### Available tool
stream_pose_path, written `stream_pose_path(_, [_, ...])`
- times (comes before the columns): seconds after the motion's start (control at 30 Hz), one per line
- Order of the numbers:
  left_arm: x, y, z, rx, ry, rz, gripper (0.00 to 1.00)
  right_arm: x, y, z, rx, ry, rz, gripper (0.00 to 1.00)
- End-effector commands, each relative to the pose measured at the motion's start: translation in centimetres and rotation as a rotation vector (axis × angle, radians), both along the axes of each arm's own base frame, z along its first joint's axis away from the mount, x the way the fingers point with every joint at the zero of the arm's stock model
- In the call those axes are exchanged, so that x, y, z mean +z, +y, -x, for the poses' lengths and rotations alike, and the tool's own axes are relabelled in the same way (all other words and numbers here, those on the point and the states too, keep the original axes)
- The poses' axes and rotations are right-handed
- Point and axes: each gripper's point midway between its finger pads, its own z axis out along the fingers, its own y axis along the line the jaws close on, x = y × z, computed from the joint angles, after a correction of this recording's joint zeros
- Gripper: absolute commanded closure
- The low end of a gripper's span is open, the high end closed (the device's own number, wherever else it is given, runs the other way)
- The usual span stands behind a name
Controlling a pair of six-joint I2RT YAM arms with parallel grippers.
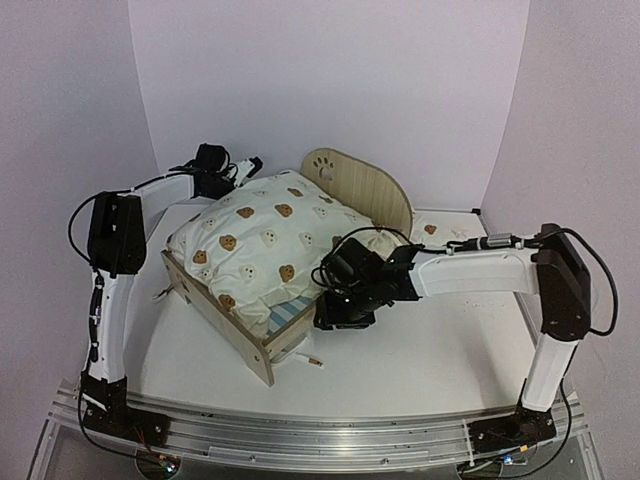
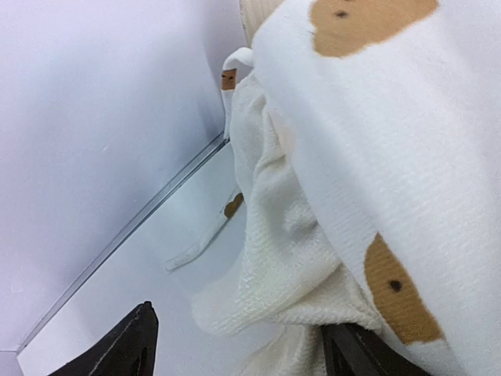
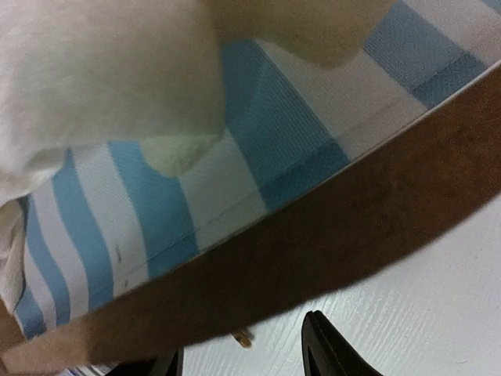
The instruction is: Set up the pet bed
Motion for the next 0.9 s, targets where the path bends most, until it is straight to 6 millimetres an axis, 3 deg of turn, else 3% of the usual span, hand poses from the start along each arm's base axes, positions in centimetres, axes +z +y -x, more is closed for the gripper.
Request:
stream_pose_path(0.0, [6.0,5.4,-0.5,0.028,-0.102,-0.032,0.21,5.9,-4.1,-0.5,0.123,-0.098,-0.02,0.45])
stream_pose_path(0.07, [8.0,8.0,-0.9,0.076,-0.155,-0.058,0.18,6.9,-7.4,-0.6,0.134,-0.07,0.006,0.41])
stream_pose_path(0.13, [10.0,10.5,-1.3,0.141,-0.198,-0.079,0.15,8.4,-10.8,-2.3,0.092,-0.078,-0.001,0.38])
stream_pose_path(0.23, [12.9,14.0,-1.4,0.239,-0.246,-0.086,0.13,11.7,-15.0,-6.7,0.023,-0.174,-0.021,0.33])
stream_pose_path(0.3, [14.4,16.1,-0.8,0.299,-0.245,-0.073,0.12,13.9,-16.8,-10.1,0.001,-0.238,-0.033,0.32])
stream_pose_path(0.37, [15.9,17.6,0.9,0.334,-0.223,-0.051,0.12,15.5,-17.8,-13.1,0.011,-0.29,-0.048,0.31])
stream_pose_path(0.47, [17.4,18.2,5.7,0.316,-0.17,-0.036,0.13,16.9,-18.6,-17.7,0.03,-0.354,-0.053,0.31])
stream_pose_path(0.63, [14.9,16.9,16.2,0.197,-0.07,-0.072,0.17,17.0,-18.4,-23.4,0.061,-0.383,-0.105,0.31])
stream_pose_path(0.73, [10.7,16.8,22.6,0.176,0.073,-0.092,0.2,15.9,-17.7,-25.6,0.088,-0.392,-0.104,0.35])
stream_pose_path(0.77, [9.9,16.7,24.5,0.165,0.102,-0.099,0.21,15.5,-17.4,-26.0,0.096,-0.385,-0.111,0.38])
stream_pose_path(0.8, [7.5,16.6,26.5,0.15,0.161,-0.106,0.23,15.1,-17.1,-26.1,0.101,-0.373,-0.126,0.41])
stream_pose_path(0.87, [4.9,16.2,29.8,0.112,0.21,-0.103,0.25,14.5,-16.6,-26.1,0.088,-0.338,-0.165,0.47])
